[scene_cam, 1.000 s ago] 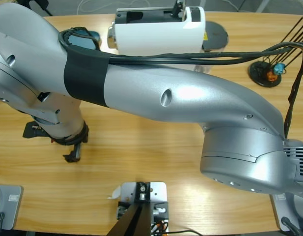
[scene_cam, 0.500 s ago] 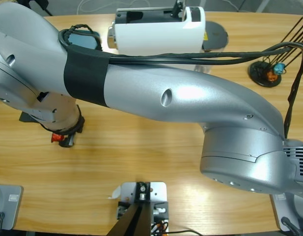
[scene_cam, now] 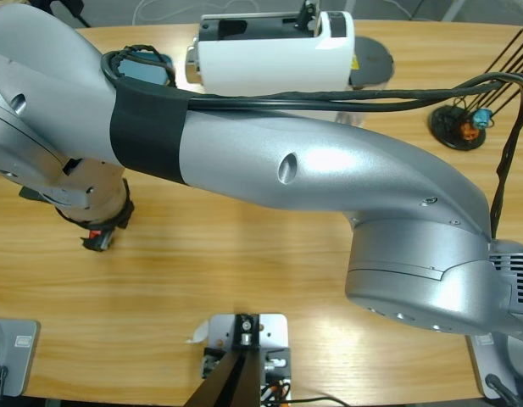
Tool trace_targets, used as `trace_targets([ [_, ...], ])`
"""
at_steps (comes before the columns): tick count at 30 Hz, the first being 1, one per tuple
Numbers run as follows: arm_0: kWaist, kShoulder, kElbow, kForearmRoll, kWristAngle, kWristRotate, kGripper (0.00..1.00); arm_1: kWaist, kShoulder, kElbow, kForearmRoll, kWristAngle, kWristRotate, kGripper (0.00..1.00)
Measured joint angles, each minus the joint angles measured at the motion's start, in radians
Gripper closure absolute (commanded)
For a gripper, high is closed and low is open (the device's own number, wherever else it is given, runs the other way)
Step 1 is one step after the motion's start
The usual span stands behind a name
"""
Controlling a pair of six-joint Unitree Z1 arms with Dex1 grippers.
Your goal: Pour coffee
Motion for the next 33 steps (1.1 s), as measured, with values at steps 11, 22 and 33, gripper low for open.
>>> trace_targets([
  [11,0.0,0.001,0.0,0.0,0.0,0.005,0.036,0.0,-0.002,0.0,0.028,0.024,0.014,0.151],
  [22,-0.004,0.006,0.0,0.0,0.0,0.005,0.036,0.0,-0.002,0.0,-0.055,0.034,0.04,0.155],
  [33,-0.004,0.006,0.0,-0.004,0.0,0.005,0.036,0.0,-0.002,0.0,-0.048,0.05,0.04,0.161],
])
